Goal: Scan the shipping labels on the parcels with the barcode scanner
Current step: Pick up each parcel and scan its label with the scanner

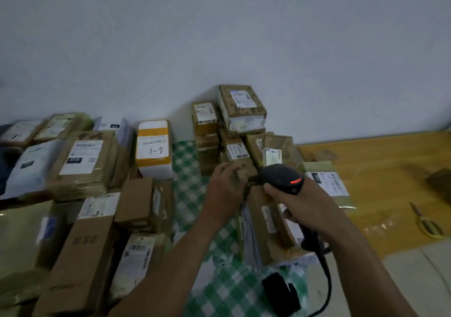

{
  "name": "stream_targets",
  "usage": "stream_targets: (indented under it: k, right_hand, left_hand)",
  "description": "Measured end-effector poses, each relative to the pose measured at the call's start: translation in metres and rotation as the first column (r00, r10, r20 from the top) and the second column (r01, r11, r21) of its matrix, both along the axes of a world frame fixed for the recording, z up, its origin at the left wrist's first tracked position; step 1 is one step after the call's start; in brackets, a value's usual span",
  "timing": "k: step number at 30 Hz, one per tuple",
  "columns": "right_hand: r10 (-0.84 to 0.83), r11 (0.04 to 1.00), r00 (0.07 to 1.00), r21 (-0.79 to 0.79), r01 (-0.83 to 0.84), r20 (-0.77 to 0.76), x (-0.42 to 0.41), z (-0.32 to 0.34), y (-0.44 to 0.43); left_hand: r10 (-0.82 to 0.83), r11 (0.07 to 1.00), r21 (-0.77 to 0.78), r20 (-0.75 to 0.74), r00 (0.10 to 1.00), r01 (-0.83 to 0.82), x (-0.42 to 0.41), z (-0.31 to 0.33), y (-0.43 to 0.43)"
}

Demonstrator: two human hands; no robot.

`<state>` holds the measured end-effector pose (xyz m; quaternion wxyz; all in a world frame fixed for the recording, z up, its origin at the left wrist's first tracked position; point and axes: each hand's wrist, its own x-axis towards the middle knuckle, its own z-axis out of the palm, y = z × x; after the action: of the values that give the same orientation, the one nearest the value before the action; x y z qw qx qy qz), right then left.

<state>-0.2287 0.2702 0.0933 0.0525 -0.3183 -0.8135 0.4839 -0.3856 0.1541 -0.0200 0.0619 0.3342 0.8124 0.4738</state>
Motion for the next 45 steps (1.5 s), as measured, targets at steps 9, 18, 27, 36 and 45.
stream_targets:
  k: [9,18,27,36,45]
  right_hand:
    - [-0.183,0.983,0.982,-0.010,0.183,-0.043,0.071,0.010,0.094]
    - [-0.300,0.953,0.952,-0.059,0.296,-0.057,0.130,-0.022,0.256]
    - [-0.421,0.883,0.907,-0.234,0.406,-0.015,0.141,-0.110,0.409]
    - [-0.419,0.848,0.908,-0.345,0.402,0.027,0.143,-0.204,0.476]
    - [-0.414,0.851,0.909,-0.330,0.409,0.059,0.143,-0.233,0.488]
  left_hand:
    - [-0.230,0.972,-0.027,0.082,0.970,0.232,0.068,0.033,0.132]
    - [-0.299,0.913,-0.268,0.079,0.951,0.309,0.089,0.077,0.322]
    - [-0.343,0.613,-0.718,0.133,0.930,0.328,0.097,0.003,0.516]
    - [-0.201,0.453,-0.854,0.180,0.963,0.255,0.083,-0.147,0.574]
    - [0.106,0.678,-0.723,0.275,0.956,0.133,0.082,-0.189,0.576]
